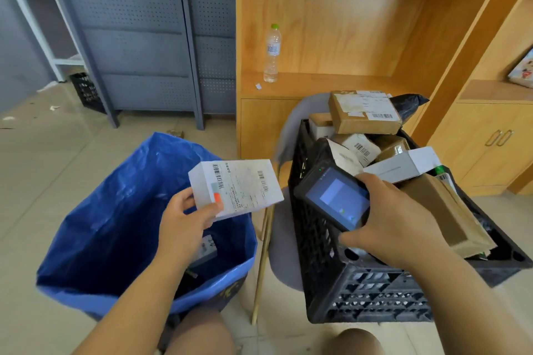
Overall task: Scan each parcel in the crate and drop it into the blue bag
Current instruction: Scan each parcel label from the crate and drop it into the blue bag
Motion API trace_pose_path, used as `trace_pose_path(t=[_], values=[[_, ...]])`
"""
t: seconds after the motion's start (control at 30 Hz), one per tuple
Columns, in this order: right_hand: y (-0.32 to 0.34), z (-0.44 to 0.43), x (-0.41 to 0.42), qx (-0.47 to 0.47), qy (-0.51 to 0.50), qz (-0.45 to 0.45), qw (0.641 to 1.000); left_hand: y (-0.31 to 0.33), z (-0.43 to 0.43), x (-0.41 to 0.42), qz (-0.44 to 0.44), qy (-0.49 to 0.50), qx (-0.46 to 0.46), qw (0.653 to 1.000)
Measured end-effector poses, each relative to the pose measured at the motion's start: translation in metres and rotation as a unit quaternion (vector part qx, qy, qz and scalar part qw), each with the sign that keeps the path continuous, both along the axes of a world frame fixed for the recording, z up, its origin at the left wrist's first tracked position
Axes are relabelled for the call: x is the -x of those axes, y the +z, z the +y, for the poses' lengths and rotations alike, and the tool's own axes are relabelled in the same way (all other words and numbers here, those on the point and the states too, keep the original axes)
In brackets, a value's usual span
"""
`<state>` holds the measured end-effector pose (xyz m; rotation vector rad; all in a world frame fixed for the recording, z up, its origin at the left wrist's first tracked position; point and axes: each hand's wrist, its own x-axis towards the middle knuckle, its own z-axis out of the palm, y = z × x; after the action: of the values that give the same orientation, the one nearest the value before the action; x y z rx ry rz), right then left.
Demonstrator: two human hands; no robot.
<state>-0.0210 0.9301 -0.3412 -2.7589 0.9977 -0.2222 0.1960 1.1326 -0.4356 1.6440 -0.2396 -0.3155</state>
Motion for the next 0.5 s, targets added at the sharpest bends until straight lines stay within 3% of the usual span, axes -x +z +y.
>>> trace_pose_path(t=[0.13,0.3,0.4,0.5], values=[[-0.012,0.014,-0.018,-0.007,0.034,0.02,0.999,-0.029,0.033,-0.014,0.068,0.052,-0.087,0.992],[-0.022,0.028,-0.038,-0.017,0.049,0.042,0.998,-0.054,0.063,-0.038,0.052,0.092,-0.206,0.973],[-0.025,0.032,-0.042,-0.018,0.051,0.051,0.997,-0.066,0.07,-0.045,0.087,0.044,-0.287,0.953],[-0.026,0.032,-0.041,-0.016,0.047,0.054,0.997,-0.07,0.066,-0.042,0.081,-0.014,-0.31,0.947]])
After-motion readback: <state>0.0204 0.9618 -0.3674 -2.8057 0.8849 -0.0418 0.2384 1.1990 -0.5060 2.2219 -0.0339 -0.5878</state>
